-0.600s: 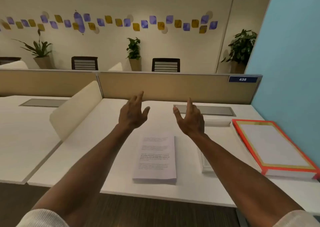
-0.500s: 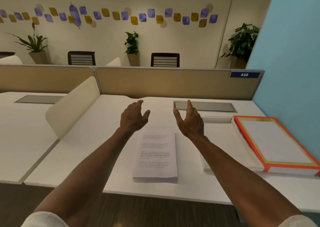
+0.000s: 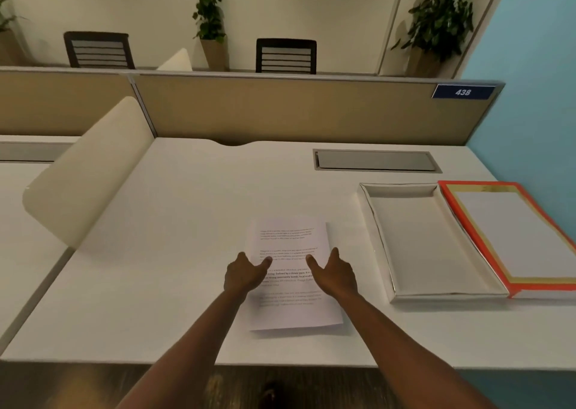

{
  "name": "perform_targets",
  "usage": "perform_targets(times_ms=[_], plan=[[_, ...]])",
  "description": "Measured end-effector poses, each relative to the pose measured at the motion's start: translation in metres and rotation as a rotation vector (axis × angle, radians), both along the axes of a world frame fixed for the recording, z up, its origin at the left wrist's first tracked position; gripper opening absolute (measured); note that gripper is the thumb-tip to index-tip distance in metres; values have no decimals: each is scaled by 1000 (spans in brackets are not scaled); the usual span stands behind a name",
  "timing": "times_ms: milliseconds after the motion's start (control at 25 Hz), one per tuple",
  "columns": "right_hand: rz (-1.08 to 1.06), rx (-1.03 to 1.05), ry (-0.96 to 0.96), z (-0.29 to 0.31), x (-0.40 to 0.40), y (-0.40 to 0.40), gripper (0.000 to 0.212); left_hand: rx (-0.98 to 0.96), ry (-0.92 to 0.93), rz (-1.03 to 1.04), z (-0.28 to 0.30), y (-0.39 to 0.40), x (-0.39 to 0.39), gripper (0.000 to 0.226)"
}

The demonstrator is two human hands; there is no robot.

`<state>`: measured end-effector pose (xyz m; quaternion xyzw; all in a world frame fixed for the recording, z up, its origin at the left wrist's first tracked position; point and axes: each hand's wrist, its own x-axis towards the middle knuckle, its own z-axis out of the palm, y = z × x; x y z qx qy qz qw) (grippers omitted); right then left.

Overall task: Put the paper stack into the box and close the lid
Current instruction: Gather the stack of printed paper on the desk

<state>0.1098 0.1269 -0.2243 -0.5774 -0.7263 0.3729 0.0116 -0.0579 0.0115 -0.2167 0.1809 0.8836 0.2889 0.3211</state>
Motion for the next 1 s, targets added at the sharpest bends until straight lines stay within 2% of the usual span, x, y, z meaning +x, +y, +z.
perform_targets(times_ms=[80, 240, 400, 480, 640, 760, 880, 1000], plan=[[-19, -32, -26, -12, -3, -1, 101, -10, 19, -15, -8, 0, -1, 82], [-44, 46, -61, -21, -5, -4, 90, 13, -10, 38, -14, 8, 5, 82], [-29, 112, -72, -21, -6, 2, 76, 5, -84, 89, -19, 26, 19, 122], [-42, 102, -24, -21, -5, 7, 69, -27, -60, 118, -24, 32, 21, 126], [-42, 71, 10, -21, 0, 16, 52, -67, -41, 203, -25, 41, 22, 118], [-21, 49, 8, -21, 3, 24, 42, -90, -79, 293, -26, 46, 15, 100], [1, 63, 16, -23, 6, 26, 39, -51, -142, 375, -30, 47, 6, 85], [0, 82, 29, -25, 7, 26, 40, -27, -184, 400, -38, 50, -1, 86]])
